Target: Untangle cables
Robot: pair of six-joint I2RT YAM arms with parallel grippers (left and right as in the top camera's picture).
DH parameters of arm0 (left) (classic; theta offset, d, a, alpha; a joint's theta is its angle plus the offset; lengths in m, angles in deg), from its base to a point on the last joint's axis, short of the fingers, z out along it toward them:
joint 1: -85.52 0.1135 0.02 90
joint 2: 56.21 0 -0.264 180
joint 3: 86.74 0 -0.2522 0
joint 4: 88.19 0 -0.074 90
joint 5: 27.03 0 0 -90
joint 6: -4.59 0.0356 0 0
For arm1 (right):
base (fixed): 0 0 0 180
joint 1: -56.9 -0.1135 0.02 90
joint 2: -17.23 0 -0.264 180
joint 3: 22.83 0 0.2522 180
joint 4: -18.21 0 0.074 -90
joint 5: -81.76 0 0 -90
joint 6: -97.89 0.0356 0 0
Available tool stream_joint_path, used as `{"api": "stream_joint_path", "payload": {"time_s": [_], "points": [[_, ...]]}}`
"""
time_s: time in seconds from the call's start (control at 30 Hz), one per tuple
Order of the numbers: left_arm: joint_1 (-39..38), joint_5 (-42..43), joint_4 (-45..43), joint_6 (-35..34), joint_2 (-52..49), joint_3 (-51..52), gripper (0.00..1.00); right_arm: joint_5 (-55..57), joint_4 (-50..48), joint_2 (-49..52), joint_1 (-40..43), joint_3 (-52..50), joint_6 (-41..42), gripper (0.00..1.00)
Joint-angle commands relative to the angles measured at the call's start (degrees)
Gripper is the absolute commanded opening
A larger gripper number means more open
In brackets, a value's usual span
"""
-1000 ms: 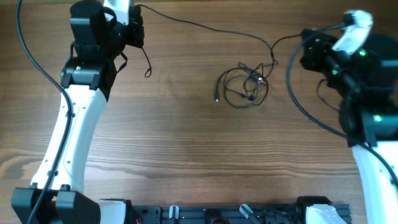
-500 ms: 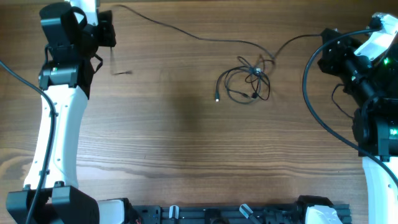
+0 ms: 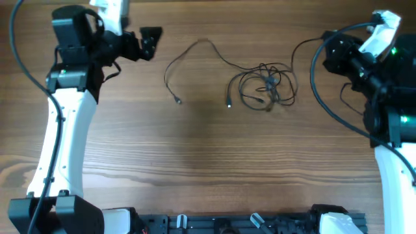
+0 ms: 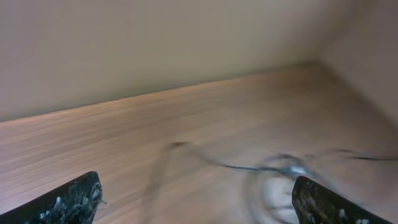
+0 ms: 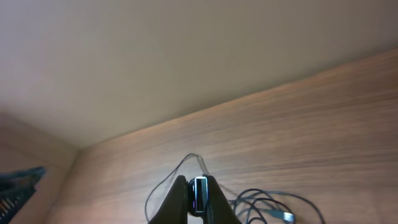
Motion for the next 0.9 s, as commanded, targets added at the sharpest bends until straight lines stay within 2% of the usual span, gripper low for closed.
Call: {"api": "stream_joint_path", "payload": {"time_s": [0.0,0.17,0.57,0.87], "points": [[-4.2,11.8,-0.2,0.7,-0.5,-1.0,1.00,-8.3,-2.5,1.9,-1.6,1.4,0.0,0.05],[-9.7,11.7,0.3,4.5,-0.7,-1.0,1.00,-16.1,-8.8,3.0,-4.7,1.4,1.0,0.05],[-17.5,11.8,0.7,5.2,-7.5,-1.0,1.00,-25.8,-26.3,3.0,-7.4,1.4,11.8,0.05],[-22.0,11.9,-0.1,5.2,-14.3,-1.0,1.00,-26.0,-27.8,2.9,-7.3,1.4,13.4,0.05]]}}
